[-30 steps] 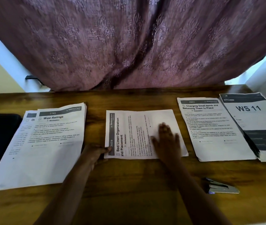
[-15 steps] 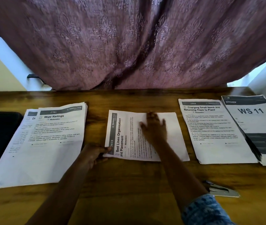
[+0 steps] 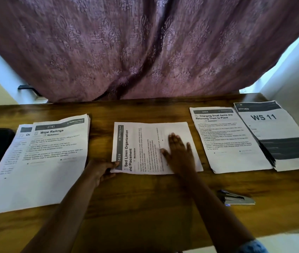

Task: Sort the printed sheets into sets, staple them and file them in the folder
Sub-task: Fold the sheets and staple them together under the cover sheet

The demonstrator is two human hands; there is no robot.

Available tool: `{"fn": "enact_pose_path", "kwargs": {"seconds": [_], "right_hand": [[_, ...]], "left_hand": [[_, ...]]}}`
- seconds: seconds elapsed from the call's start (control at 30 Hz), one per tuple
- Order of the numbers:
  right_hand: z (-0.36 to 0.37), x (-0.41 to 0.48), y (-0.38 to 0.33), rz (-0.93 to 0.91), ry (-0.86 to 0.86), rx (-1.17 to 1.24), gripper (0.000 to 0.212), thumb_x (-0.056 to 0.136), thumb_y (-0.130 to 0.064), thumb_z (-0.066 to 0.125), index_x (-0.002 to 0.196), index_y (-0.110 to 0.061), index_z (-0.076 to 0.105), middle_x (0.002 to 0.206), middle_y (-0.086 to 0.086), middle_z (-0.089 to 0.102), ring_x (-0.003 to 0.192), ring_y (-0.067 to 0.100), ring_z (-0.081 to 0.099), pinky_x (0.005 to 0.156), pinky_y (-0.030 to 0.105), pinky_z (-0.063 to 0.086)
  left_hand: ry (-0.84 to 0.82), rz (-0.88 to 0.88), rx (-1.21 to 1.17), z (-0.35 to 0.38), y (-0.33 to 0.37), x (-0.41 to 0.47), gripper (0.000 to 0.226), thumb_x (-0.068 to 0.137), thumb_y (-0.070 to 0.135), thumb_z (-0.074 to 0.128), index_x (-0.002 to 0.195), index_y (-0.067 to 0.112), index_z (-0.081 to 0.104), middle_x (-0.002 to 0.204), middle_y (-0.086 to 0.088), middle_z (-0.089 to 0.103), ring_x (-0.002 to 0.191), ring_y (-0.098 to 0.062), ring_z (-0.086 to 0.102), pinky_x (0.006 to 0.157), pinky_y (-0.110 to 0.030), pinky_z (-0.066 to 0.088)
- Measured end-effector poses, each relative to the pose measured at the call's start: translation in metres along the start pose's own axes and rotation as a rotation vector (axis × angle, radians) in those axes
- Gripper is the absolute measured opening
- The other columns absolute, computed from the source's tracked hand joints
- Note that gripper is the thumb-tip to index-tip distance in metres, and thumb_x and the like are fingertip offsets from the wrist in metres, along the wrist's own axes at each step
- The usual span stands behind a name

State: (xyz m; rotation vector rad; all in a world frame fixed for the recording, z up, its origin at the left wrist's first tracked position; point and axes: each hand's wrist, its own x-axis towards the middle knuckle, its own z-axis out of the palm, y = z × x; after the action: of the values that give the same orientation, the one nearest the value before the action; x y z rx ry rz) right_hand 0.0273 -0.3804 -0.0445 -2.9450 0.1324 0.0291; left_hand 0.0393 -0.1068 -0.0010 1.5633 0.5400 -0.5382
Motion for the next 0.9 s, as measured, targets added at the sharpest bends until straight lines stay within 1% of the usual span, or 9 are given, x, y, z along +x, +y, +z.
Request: {"fn": "enact_pose_path", "kwargs": {"seconds": [0.27,0.33,0.4,0.47,0.57,0.63,0.7,0.77,0.9], "right_hand": [[-0.013,0.006,0.018,-0.016,-0.066,0.001,0.071,0.096,-0.057,0.017,0.151,-0.017,-0.002,0.160,0.000,-0.001,0.146,0.015,-0.002,0.117,0.045,-0.002],[-0.023,0.009,0.016,-0.028,-0.096,0.088,0.069,0.098,-0.053,0.022,0.151,-0.015,0.001,0.160,0.001,0.000,0.147,0.016,0.000,0.117,0.044,-0.001],[-0.044,-0.002,0.022,-0.060,-0.069,0.274,0.065,0.098,-0.047,0.035,0.151,-0.016,0.013,0.159,0.002,0.011,0.146,0.018,0.010,0.117,0.041,0.008],[-0.071,-0.027,0.040,-0.103,-0.042,0.417,0.058,0.094,-0.043,0.049,0.145,-0.019,0.034,0.151,0.000,0.034,0.138,0.018,0.033,0.112,0.035,0.026],[-0.105,-0.080,0.093,-0.146,-0.192,0.514,0.037,0.084,-0.038,0.068,0.119,-0.033,0.058,0.123,-0.014,0.056,0.112,0.002,0.051,0.103,0.031,0.039],[-0.116,-0.111,0.123,-0.146,-0.323,0.434,0.035,0.079,-0.039,0.071,0.112,-0.032,0.061,0.113,-0.015,0.056,0.104,0.000,0.051,0.100,0.033,0.041],[-0.109,-0.131,0.145,-0.227,-0.352,0.204,0.059,0.073,-0.047,0.073,0.125,-0.023,0.058,0.121,-0.005,0.053,0.111,0.010,0.048,0.097,0.030,0.043],[-0.095,-0.145,0.157,-0.181,-0.394,0.150,0.073,0.065,-0.045,0.081,0.129,-0.025,0.053,0.128,-0.003,0.049,0.115,0.013,0.048,0.095,0.028,0.046],[-0.077,-0.155,0.151,-0.120,-0.269,0.251,0.053,0.069,-0.027,0.082,0.115,-0.028,0.056,0.118,-0.003,0.053,0.103,0.015,0.056,0.082,0.030,0.052]], "left_hand": [[0.025,0.067,0.040,0.004,-0.001,-0.013,0.013,0.083,0.003,0.070,0.088,0.013,0.063,0.086,-0.008,0.069,0.079,-0.020,0.067,0.045,-0.022,0.054],[0.027,0.073,0.049,0.005,-0.001,-0.015,0.012,0.084,0.003,0.069,0.086,0.013,0.063,0.085,-0.007,0.069,0.079,-0.019,0.066,0.046,-0.021,0.054],[0.035,0.082,0.056,0.006,-0.003,-0.020,0.012,0.085,0.003,0.068,0.085,0.013,0.063,0.083,-0.007,0.068,0.079,-0.019,0.066,0.047,-0.021,0.055],[0.036,0.080,0.054,0.006,-0.007,-0.024,0.011,0.085,0.004,0.069,0.087,0.013,0.063,0.085,-0.007,0.069,0.080,-0.020,0.067,0.048,-0.022,0.055],[0.050,0.068,0.032,0.010,-0.016,-0.030,0.013,0.084,0.005,0.070,0.091,0.013,0.063,0.089,-0.007,0.069,0.082,-0.020,0.067,0.049,-0.023,0.056],[0.061,0.067,-0.010,0.012,-0.022,-0.033,0.015,0.083,0.004,0.070,0.094,0.012,0.063,0.091,-0.006,0.068,0.082,-0.019,0.066,0.047,-0.022,0.055],[0.077,0.067,-0.028,0.014,-0.028,-0.036,0.020,0.083,0.005,0.070,0.101,0.009,0.062,0.094,-0.006,0.068,0.081,-0.018,0.066,0.047,-0.021,0.055],[0.097,0.065,-0.031,0.017,-0.035,-0.039,0.021,0.083,0.005,0.070,0.103,0.008,0.062,0.098,-0.007,0.067,0.080,-0.017,0.065,0.046,-0.021,0.054],[0.124,0.076,-0.053,0.025,-0.044,-0.047,0.019,0.086,0.004,0.067,0.104,0.004,0.060,0.103,-0.011,0.064,0.077,-0.016,0.063,0.047,-0.018,0.055]]}}
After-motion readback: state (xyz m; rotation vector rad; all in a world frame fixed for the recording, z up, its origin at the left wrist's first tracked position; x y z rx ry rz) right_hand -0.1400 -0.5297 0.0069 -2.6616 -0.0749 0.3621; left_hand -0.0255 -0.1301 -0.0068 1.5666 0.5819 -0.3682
